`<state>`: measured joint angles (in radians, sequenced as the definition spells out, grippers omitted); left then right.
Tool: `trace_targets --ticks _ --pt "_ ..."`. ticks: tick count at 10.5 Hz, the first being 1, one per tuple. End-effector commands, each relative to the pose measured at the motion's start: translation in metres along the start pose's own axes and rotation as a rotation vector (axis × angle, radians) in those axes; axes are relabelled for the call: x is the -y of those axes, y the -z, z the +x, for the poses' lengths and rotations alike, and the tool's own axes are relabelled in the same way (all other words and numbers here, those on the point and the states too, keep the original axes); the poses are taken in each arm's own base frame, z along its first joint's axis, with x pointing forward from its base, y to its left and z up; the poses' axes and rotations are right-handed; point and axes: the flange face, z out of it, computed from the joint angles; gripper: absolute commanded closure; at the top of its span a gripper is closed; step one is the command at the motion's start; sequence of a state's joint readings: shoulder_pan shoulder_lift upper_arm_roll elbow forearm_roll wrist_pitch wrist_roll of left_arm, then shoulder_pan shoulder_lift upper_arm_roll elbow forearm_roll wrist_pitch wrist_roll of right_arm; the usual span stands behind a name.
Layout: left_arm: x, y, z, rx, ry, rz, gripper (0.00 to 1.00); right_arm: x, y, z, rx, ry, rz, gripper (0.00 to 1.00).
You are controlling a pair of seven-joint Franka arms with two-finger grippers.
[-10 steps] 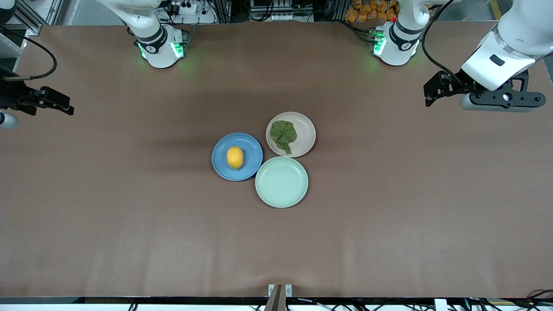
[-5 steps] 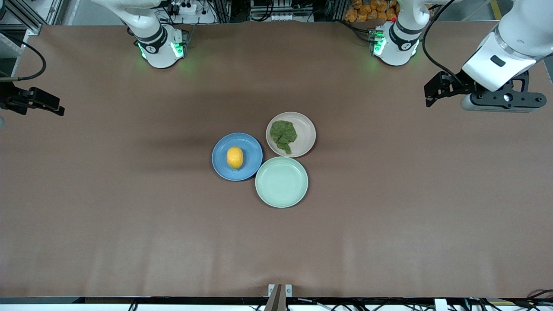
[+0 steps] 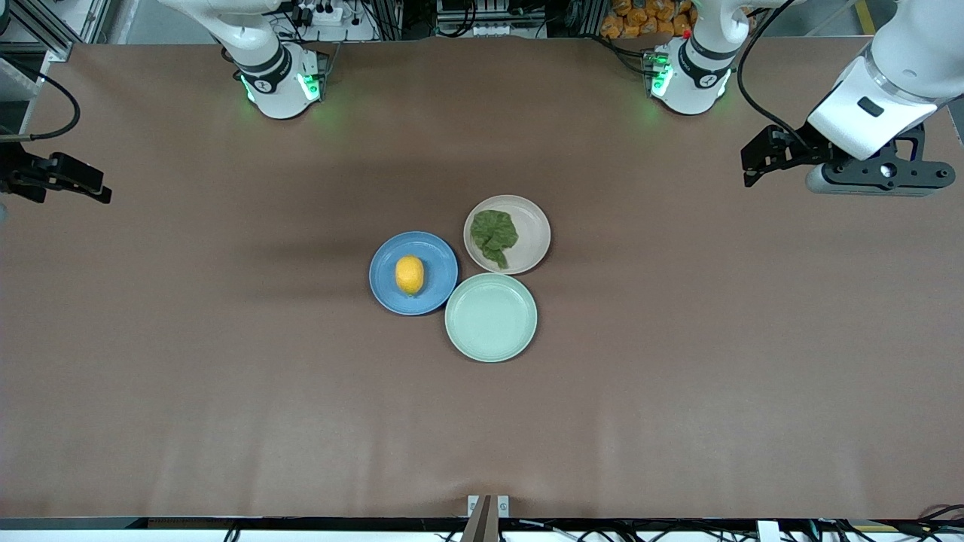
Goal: Place lemon and lettuce in plates
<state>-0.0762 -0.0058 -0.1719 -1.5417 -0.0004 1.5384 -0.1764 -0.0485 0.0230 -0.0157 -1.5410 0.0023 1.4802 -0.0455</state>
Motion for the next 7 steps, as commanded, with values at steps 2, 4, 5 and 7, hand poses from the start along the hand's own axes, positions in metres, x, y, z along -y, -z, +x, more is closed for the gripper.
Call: trace_targets --ticks 2,4,5,7 --pt "0.0034 0.0051 0.0016 0.005 -0.027 -0.016 0.00 0.0023 0.0046 -0.0044 -0.012 0.012 -0.003 0.00" --pt "0.0035 0.0050 0.0014 0.006 -0.027 -0.016 0.00 -0.0001 0.0046 -0.0045 -0.011 0.000 -0.009 0.00" --pt "0.0035 0.0033 0.0024 0.009 -0.027 -0.016 0.00 -0.0021 0.0040 -0.0052 -0.005 -0.001 -0.011 0.00" --pt "0.0035 0.0034 0.0025 0.008 -0.027 -0.016 0.00 -0.0012 0.0038 -0.0055 -0.002 -0.002 -0.011 0.00"
